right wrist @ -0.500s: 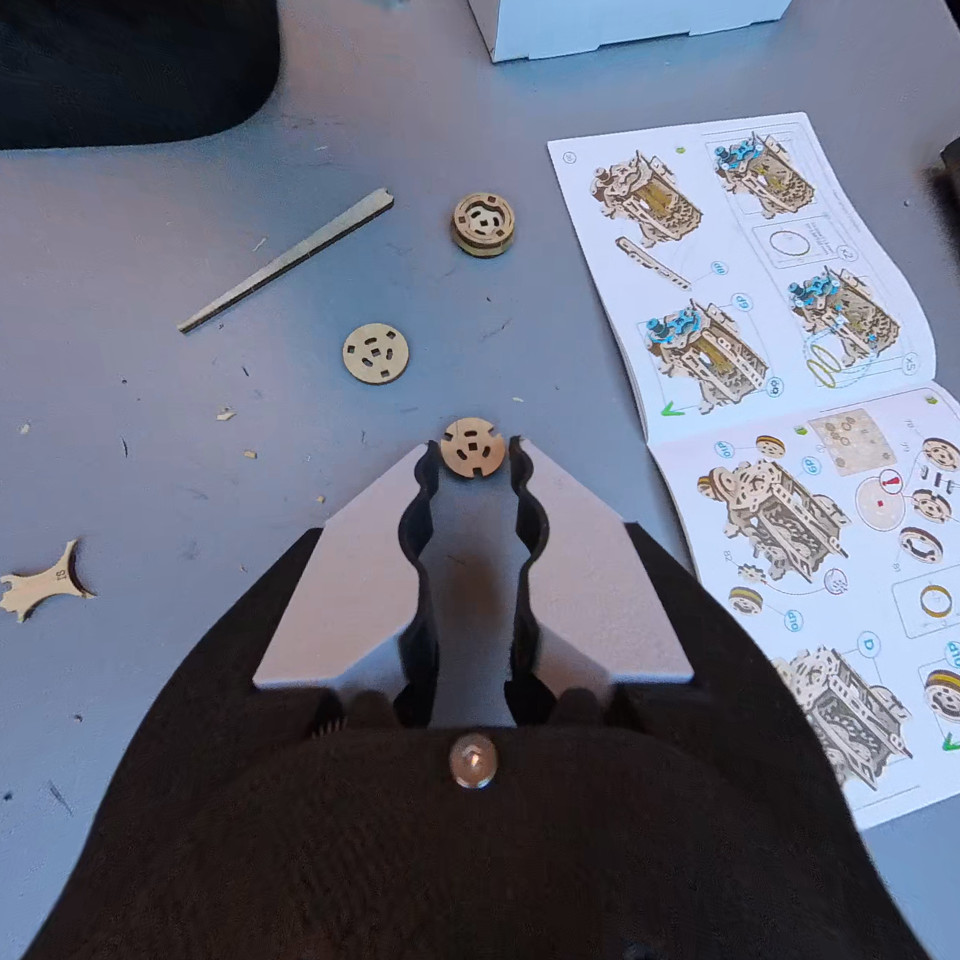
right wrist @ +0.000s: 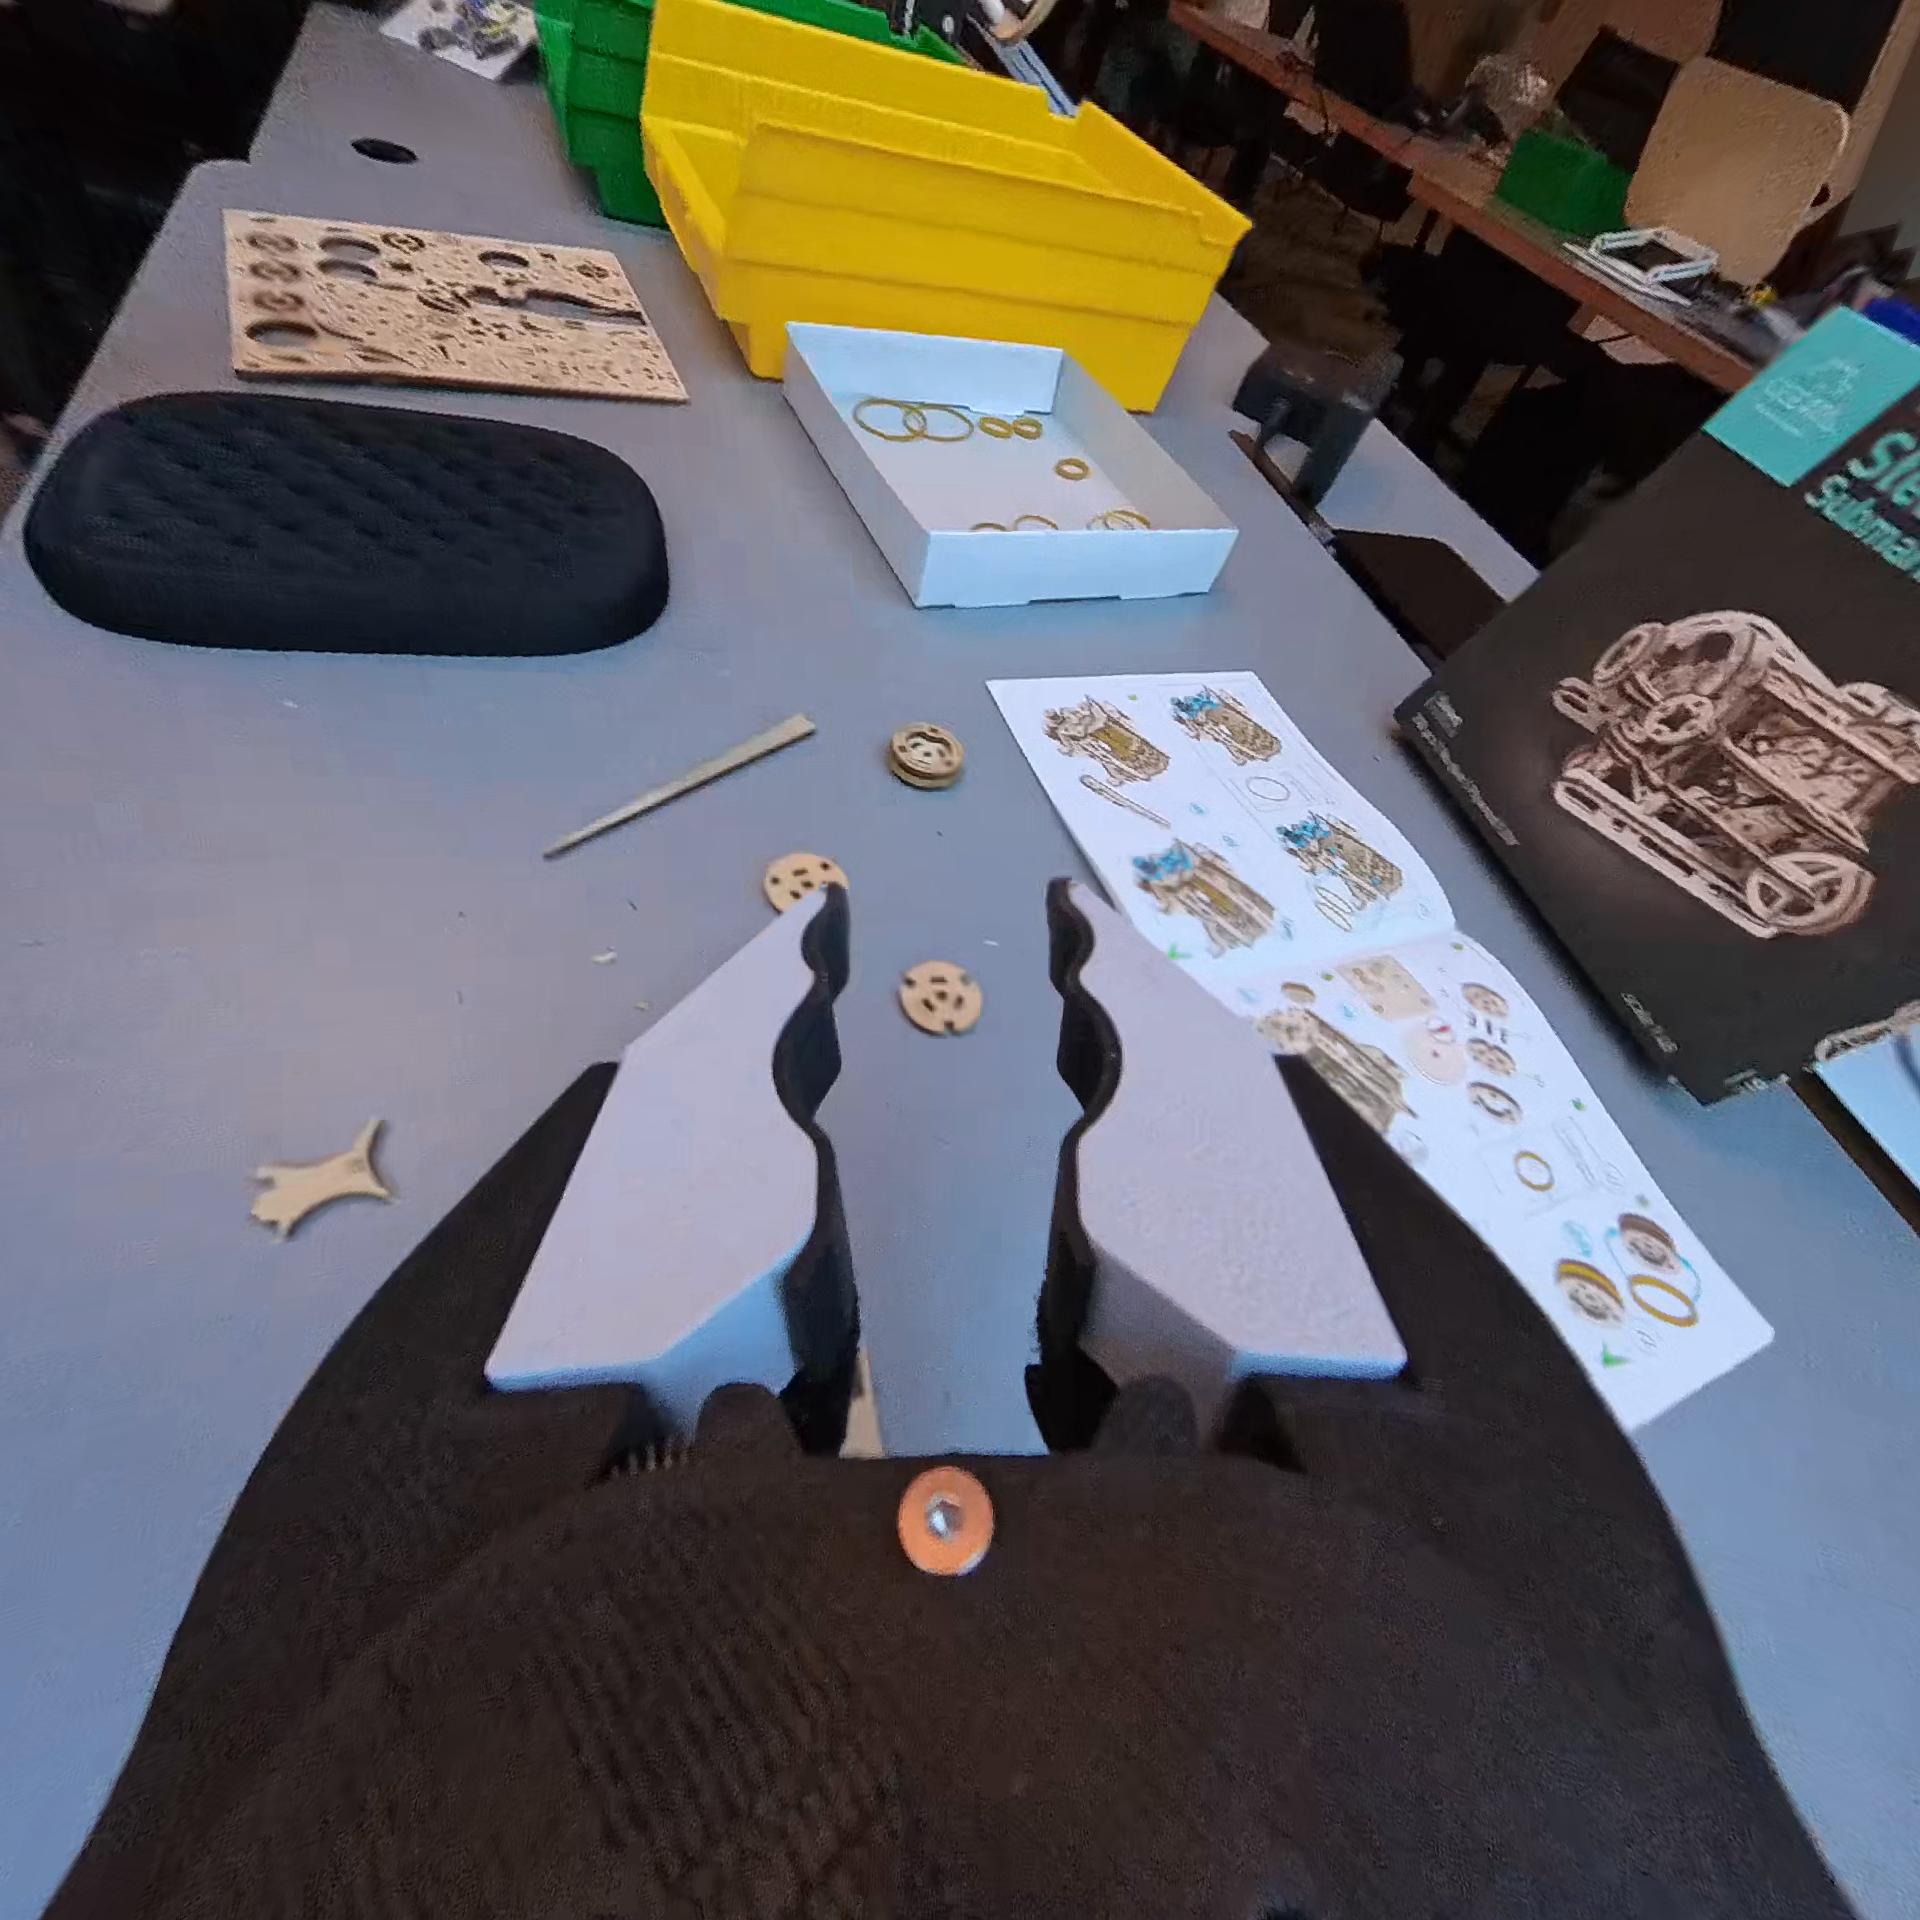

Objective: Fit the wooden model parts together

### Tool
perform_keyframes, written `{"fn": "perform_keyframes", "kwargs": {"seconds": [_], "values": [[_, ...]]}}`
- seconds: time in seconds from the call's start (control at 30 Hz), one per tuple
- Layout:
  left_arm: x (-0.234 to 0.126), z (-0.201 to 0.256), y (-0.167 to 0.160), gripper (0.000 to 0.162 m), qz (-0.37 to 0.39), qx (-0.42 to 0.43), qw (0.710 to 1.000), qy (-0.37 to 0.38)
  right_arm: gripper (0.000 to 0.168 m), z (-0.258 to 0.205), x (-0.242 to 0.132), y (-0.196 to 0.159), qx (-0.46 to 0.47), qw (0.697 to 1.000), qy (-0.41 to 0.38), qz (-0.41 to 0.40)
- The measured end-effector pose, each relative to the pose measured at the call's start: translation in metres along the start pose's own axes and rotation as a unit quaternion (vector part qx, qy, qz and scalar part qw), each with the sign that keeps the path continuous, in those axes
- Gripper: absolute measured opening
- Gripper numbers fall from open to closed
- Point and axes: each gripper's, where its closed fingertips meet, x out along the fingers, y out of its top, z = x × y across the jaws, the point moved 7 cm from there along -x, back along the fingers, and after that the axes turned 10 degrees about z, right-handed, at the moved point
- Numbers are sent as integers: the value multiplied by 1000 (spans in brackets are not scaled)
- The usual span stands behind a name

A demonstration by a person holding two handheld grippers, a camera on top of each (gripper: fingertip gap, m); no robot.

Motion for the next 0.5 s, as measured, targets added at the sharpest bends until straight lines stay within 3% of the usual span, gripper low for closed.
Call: {"fn": "perform_keyframes", "kwargs": {"seconds": [0.1, 0.17, 0.33, 0.5], "values": [[-92, -76, -16, 38, -64, 28, 977, 201, 36, -42, 37, 26, -1, 999, 51, 5], [-136, -108, -30, 40, -96, -6, 961, 258, 37, -69, 75, 45, -4, 995, 97, -5], [-166, -148, -59, 41, -124, -56, 954, 267, 36, -126, 190, 89, -24, 980, 197, -14], [-166, -167, -92, 40, -181, -81, 948, 250, 36, -159, 306, 112, -98, 973, 199, -60]]}}
